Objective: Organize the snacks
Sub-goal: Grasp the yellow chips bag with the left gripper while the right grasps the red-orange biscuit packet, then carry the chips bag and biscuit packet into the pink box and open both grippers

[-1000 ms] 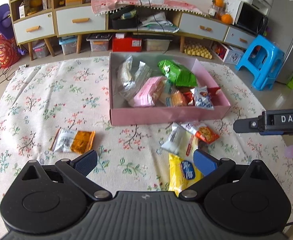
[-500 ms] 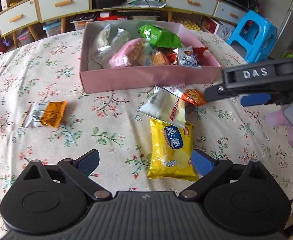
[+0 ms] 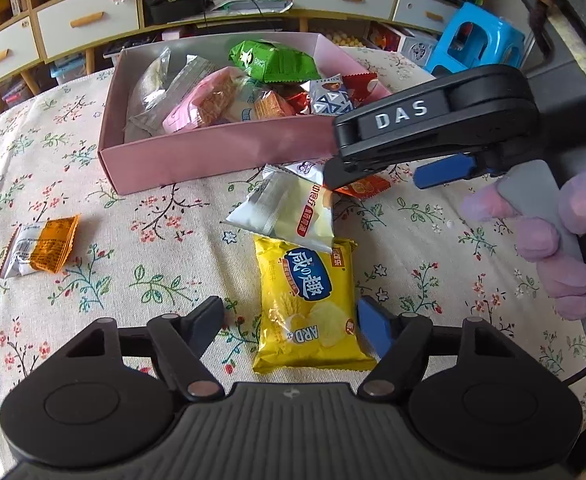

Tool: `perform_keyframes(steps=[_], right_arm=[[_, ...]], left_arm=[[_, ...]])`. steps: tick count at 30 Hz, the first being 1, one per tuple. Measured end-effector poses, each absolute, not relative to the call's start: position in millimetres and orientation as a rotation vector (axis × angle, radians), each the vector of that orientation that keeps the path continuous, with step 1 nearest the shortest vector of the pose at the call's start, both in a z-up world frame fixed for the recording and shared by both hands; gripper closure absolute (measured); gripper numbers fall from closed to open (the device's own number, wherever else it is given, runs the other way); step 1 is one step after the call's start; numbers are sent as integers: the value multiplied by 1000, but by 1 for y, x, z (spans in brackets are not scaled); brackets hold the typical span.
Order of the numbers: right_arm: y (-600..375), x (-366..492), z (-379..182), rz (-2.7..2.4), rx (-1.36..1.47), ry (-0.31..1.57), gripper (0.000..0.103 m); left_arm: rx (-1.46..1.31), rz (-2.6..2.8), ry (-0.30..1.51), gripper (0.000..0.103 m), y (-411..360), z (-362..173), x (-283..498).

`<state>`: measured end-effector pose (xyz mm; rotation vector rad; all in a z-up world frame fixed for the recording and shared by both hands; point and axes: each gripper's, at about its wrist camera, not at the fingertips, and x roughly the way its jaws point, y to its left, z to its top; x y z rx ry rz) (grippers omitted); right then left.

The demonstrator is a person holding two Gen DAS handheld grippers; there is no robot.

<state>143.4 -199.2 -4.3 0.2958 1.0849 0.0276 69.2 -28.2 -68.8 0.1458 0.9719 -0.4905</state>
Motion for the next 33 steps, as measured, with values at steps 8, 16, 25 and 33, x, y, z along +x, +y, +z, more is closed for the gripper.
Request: perform_keyframes(steps=[8, 16, 25, 33], right_arm=[[-185, 152, -7, 80, 252, 1065, 53], [-187, 149, -6, 79, 229, 1072, 57], [-206, 131, -9, 31, 187, 1128, 57], [-210, 115, -8, 33, 157, 1143, 53]], left_arm=[[167, -528, 976, 58, -34, -67, 70], [162, -501, 1002, 59, -19, -65, 72], [134, -417, 1000, 59, 14, -60, 72], [125, -326, 979, 54, 31, -62, 76]])
